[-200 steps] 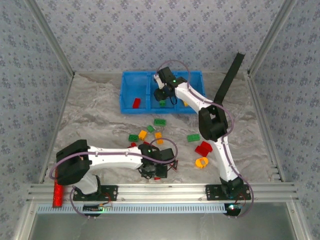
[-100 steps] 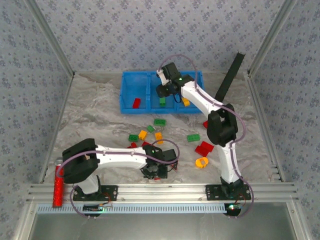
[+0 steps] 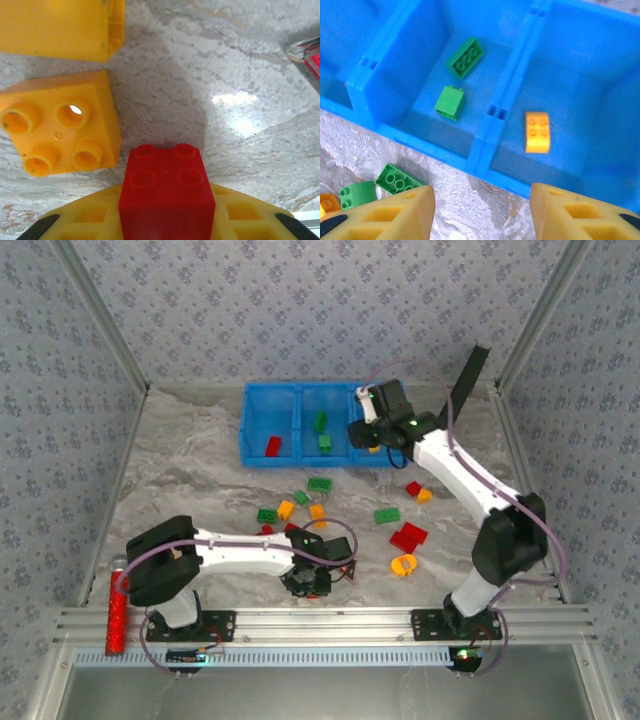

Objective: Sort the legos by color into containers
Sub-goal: Pick up the lego from the middle-left of the table, then place the lego in the container.

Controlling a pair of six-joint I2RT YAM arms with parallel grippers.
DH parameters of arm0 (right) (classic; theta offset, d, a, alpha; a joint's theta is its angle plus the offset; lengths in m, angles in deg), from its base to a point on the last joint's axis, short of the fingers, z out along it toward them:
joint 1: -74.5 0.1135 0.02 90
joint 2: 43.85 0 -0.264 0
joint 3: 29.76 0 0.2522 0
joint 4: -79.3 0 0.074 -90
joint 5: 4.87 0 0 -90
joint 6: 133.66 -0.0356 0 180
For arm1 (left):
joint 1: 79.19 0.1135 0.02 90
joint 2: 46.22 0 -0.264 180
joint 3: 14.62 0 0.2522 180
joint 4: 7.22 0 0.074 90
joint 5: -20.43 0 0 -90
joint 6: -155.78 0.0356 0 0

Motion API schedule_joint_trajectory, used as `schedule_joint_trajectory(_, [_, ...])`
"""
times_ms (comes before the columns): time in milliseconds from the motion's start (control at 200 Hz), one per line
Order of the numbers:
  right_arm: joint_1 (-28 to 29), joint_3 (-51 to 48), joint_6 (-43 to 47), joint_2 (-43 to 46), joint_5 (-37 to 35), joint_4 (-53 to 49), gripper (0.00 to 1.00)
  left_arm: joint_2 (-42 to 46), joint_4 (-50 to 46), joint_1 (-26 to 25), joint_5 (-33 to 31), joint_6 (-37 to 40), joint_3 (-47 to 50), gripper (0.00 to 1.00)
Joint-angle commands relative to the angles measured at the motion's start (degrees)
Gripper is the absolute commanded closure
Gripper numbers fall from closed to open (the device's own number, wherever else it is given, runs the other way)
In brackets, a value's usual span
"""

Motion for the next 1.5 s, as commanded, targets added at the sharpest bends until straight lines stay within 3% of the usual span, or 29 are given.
schedule_joint_trajectory(0, [-1.0, -6.47, -4.13, 6.03, -2.15, -1.49, 0.44, 1.92, -2.18, 1.53, -1.21, 1.8, -0.09, 0.74])
schedule_joint_trajectory(100, [-2.27, -12.91, -7.85, 12.34, -3.41, -3.11, 0.42, 4.87, -4.81, 4.49, -3.11, 6.33, -2.32, 0.75])
schedule_joint_trajectory(230, [-4.6, -24.66, -15.51, 22.06, -2.72, -6.52, 0.36, 9.03, -9.95, 11.97, -6.33, 16.33, -9.47, 0.75])
schedule_joint_trajectory(395, [-11.06, -34.26, -25.39, 33.75, 5.46, -11.41, 0.28, 9.36, -11.13, 20.85, -10.07, 26.19, -19.45, 0.75])
schedule_joint_trajectory(550, [-11.6, -39.95, -33.5, 40.67, 9.79, -17.9, 0.24, 6.53, -12.26, 29.18, -15.88, 36.44, -27.88, 0.74])
schedule_joint_trajectory(640, [-11.56, -43.82, -37.88, 43.94, 13.44, -18.67, 0.17, 4.76, -9.65, 35.12, -14.82, 40.36, -30.94, 0.73])
schedule_joint_trajectory(705, [-11.52, -47.0, -41.72, 46.08, 15.58, -18.13, 0.12, 2.17, -8.64, 39.28, -12.18, 41.92, -33.98, 0.73])
schedule_joint_trajectory(835, [-10.75, -51.93, -49.26, 49.25, 19.2, -16.81, 0.11, -5.0, -7.02, 44.42, -11.15, 45.67, -40.12, 0.73])
schedule_joint_trajectory(1054, [-8.49, -55.32, -56.59, 55.03, 17.4, -19.43, 0.11, -19.94, -5.49, 51.38, -7.9, 48.63, -49.99, 0.73])
schedule_joint_trajectory(1254, [-7.25, -58.13, -61.73, 57.23, 17.95, -19.05, 0.11, -32.56, -6.93, 55.32, -5.25, 49.36, -60.34, 0.75])
schedule_joint_trajectory(1494, [-5.02, -58.03, -64.63, 53.97, 17.53, -18.56, 0.13, -44.06, -10.89, 56.9, -3.62, 49.99, -72.81, 0.74])
